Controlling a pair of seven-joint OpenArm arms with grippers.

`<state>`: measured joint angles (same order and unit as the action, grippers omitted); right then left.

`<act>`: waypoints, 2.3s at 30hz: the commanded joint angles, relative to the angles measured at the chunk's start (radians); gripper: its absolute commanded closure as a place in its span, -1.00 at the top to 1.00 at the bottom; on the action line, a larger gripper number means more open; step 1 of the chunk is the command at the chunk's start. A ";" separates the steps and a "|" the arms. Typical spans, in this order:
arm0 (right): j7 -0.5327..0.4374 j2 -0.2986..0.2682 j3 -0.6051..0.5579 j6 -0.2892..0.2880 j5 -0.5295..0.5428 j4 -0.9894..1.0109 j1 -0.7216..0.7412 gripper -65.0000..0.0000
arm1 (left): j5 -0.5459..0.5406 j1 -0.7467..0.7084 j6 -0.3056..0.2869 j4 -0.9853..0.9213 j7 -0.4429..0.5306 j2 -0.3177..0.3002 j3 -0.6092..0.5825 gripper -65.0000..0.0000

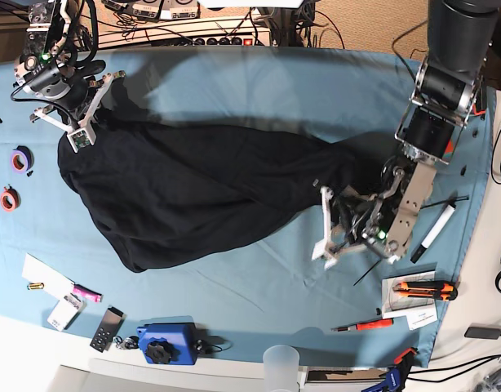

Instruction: Layout the t-shirt on the table in an organized manner, then fold the t-shirt properly

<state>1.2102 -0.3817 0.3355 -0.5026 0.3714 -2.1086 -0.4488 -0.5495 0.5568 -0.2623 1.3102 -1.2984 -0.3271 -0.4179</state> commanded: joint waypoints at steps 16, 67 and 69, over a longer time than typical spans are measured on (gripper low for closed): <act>-0.061 -0.014 0.008 0.023 -0.074 -0.016 0.013 -1.00 | 0.128 -0.062 0.042 0.376 0.009 -0.051 0.072 -1.00; -0.391 -0.015 -0.007 -0.043 -0.012 1.089 1.595 -1.00 | 0.063 0.417 -0.009 0.000 0.349 -0.048 0.388 -1.00; -0.414 -0.016 -0.030 -0.043 -0.013 1.089 1.620 -1.00 | 0.063 0.468 -0.019 -0.006 0.351 -0.050 0.388 -1.00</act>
<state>0.8330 -0.3904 0.3088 -0.5423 0.3401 -1.0050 1.1221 -0.4786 0.9787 -0.2829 1.2896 -0.9794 -0.3698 -0.0364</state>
